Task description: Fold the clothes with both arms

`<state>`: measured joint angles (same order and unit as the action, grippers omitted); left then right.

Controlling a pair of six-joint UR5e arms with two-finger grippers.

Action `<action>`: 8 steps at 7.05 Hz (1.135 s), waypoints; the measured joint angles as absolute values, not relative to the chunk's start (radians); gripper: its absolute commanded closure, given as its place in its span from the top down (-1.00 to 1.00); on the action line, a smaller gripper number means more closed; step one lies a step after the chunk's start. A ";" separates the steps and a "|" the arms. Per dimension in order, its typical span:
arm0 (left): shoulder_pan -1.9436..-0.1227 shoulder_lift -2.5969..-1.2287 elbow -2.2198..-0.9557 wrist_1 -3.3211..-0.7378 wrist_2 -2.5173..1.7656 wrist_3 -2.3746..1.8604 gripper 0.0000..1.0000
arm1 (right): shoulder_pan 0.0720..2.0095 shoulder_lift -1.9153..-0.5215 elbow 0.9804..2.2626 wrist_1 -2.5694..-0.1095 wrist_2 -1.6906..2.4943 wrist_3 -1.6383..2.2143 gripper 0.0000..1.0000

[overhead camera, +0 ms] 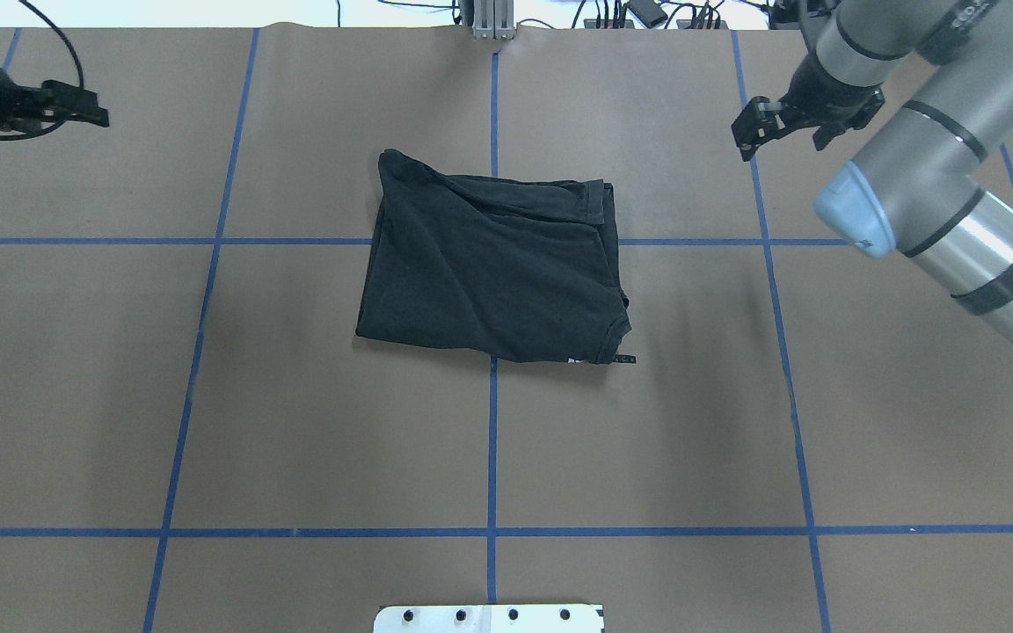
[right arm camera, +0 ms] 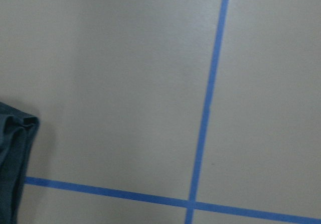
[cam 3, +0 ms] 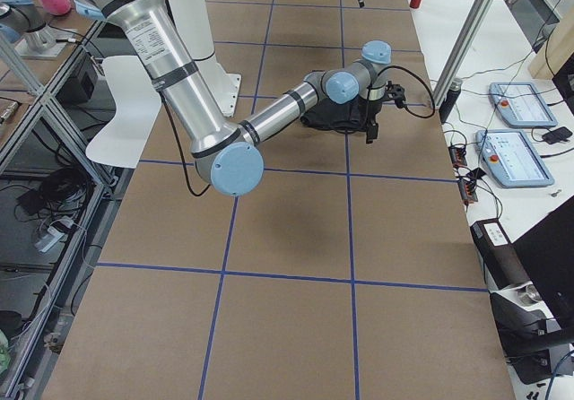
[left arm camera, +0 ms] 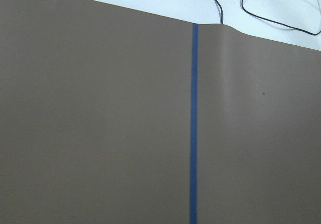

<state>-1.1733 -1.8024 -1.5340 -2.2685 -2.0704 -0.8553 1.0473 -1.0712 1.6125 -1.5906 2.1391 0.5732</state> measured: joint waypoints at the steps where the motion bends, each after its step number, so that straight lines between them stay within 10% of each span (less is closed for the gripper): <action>1: -1.224 -1.740 -1.562 -2.268 -2.086 -0.737 0.99 | 1.097 -1.126 1.629 -1.597 2.180 0.519 1.00; 8: -1.469 -1.640 -1.577 -2.309 -2.193 -0.521 0.99 | 1.337 -1.413 1.667 -1.508 2.298 0.439 1.00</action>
<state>-1.4688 -1.6404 -1.5773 -2.3090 -2.1930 -0.5214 1.3370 -1.4130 1.6667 -1.5083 2.2976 0.4394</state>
